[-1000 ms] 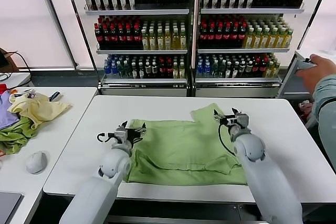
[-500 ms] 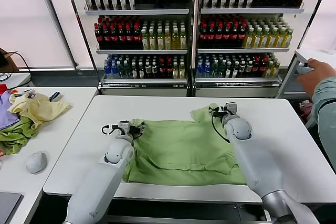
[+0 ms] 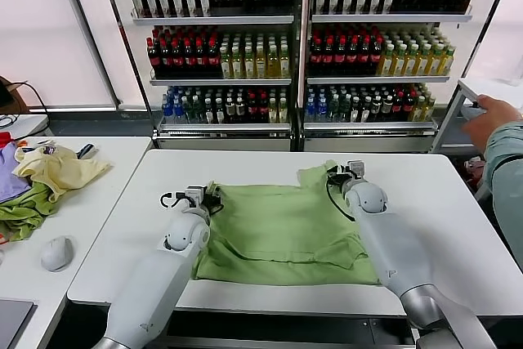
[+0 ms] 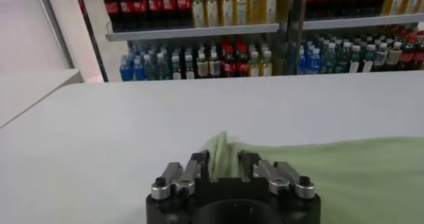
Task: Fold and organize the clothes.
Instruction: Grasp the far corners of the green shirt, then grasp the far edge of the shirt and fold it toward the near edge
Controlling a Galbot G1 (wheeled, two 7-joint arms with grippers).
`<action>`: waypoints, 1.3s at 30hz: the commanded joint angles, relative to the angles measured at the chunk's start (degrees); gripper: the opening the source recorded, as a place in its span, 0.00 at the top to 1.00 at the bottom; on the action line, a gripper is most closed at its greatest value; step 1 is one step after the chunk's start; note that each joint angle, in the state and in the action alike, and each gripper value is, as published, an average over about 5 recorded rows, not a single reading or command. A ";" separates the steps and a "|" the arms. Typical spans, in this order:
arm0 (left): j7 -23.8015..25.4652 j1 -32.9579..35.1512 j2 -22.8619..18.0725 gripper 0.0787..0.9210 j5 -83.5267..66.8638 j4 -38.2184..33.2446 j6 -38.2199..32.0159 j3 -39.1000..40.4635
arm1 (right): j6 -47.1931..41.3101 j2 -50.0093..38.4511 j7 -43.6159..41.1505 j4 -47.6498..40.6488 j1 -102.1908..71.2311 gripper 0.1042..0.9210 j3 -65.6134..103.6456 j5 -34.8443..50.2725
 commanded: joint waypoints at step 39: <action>3.24 31.69 14.71 0.99 -5.17 -38.65 -7.06 -6.65 | -0.70 -10.80 2.70 61.43 -47.86 0.99 22.99 4.26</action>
